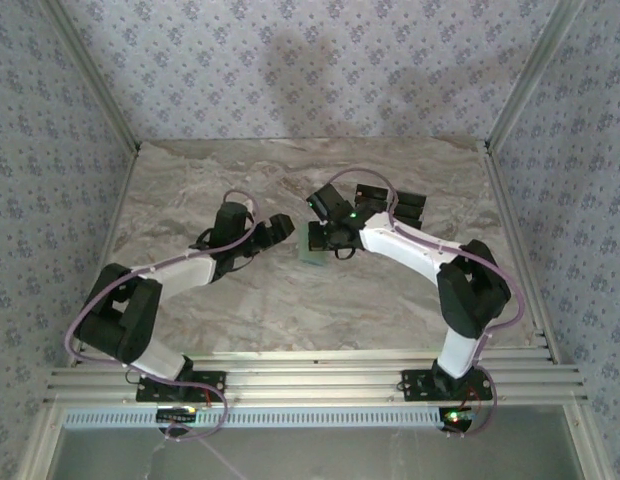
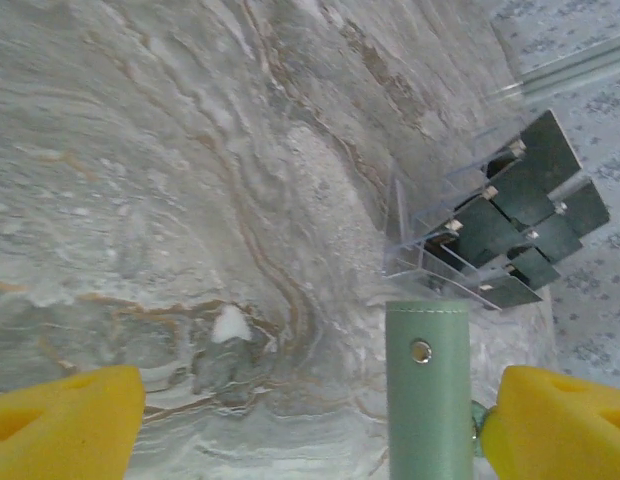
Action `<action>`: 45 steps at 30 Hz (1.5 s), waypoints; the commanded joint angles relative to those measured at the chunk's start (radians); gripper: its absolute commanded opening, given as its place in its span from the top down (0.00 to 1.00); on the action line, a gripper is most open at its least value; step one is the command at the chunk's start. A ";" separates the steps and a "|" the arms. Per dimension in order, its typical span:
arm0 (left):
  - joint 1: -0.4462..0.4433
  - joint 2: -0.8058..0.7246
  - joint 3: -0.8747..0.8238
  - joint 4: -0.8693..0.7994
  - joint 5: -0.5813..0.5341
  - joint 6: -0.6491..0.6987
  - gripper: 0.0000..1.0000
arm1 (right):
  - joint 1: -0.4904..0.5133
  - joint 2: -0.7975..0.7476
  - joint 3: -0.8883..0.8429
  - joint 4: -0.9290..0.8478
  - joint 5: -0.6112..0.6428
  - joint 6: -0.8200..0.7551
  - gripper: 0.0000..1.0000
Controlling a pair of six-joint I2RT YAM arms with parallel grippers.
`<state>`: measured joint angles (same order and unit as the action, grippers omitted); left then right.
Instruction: Put the credit cards into the card holder
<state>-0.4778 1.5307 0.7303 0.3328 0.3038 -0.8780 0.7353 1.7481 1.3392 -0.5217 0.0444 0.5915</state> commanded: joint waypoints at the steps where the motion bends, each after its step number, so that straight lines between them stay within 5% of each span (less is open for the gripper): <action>1: -0.023 0.023 0.010 0.080 0.035 -0.032 0.11 | -0.005 -0.036 -0.010 0.011 -0.013 0.019 1.00; 9: -0.066 0.057 0.025 0.102 0.017 -0.047 0.17 | 0.007 -0.046 -0.023 0.023 -0.015 0.029 1.00; 15: -0.088 0.082 0.036 0.125 0.011 -0.062 0.33 | 0.019 -0.052 -0.029 0.027 -0.013 0.030 1.00; 21: -0.115 0.106 0.064 0.138 0.012 -0.055 0.66 | 0.029 -0.072 -0.075 0.034 0.003 0.030 1.00; 25: -0.121 0.113 0.065 0.133 0.013 -0.052 1.00 | 0.018 -0.115 -0.138 0.008 0.031 0.030 1.00; 30: -0.120 0.088 0.020 0.140 -0.012 -0.041 1.00 | -0.030 -0.187 -0.262 -0.022 0.091 0.030 1.00; 42: -0.125 0.082 -0.005 0.157 -0.010 -0.043 1.00 | -0.061 -0.247 -0.314 0.083 -0.002 0.056 1.00; 45: -0.127 0.079 -0.007 0.129 -0.028 -0.030 0.73 | -0.062 -0.263 -0.312 0.109 -0.052 0.055 1.00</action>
<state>-0.6044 1.6363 0.7292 0.4694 0.3031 -0.9222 0.6754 1.5261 1.0309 -0.4389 0.0402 0.6262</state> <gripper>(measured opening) 0.230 0.065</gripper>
